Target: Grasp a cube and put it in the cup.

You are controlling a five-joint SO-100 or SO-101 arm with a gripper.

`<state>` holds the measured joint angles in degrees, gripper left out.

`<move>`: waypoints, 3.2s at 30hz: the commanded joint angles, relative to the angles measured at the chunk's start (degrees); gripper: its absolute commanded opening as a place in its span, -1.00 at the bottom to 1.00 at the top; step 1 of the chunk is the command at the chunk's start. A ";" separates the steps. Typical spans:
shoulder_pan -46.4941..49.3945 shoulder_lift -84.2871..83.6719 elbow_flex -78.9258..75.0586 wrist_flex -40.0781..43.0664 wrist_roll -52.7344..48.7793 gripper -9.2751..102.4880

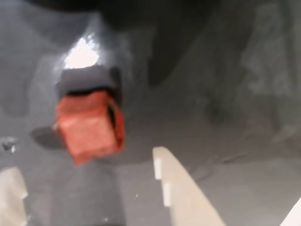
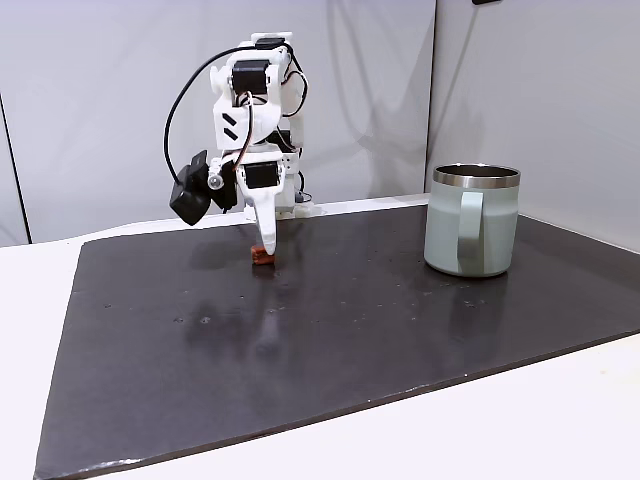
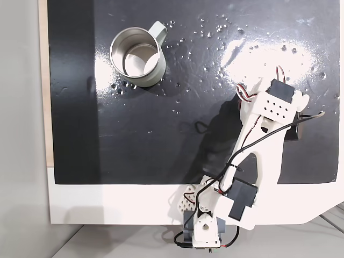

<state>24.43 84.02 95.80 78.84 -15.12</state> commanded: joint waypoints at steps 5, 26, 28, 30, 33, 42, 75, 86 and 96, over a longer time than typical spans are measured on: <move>-0.70 0.44 3.16 -2.11 -1.14 -0.30; 2.90 1.05 4.48 -2.37 -6.59 -0.37; 3.52 0.97 4.39 -2.37 -7.29 -0.37; 3.96 0.62 4.31 -2.37 -7.56 -0.37; 4.39 0.09 4.31 -2.46 -7.91 -0.42; 4.31 0.79 4.22 -2.46 -7.91 -0.73; -5.89 24.79 -16.08 19.16 0.26 -0.76; -15.64 7.82 -42.54 22.59 9.49 -0.75; -27.33 -8.17 -65.92 23.99 16.26 -0.75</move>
<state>-0.44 77.34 37.09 102.30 -0.18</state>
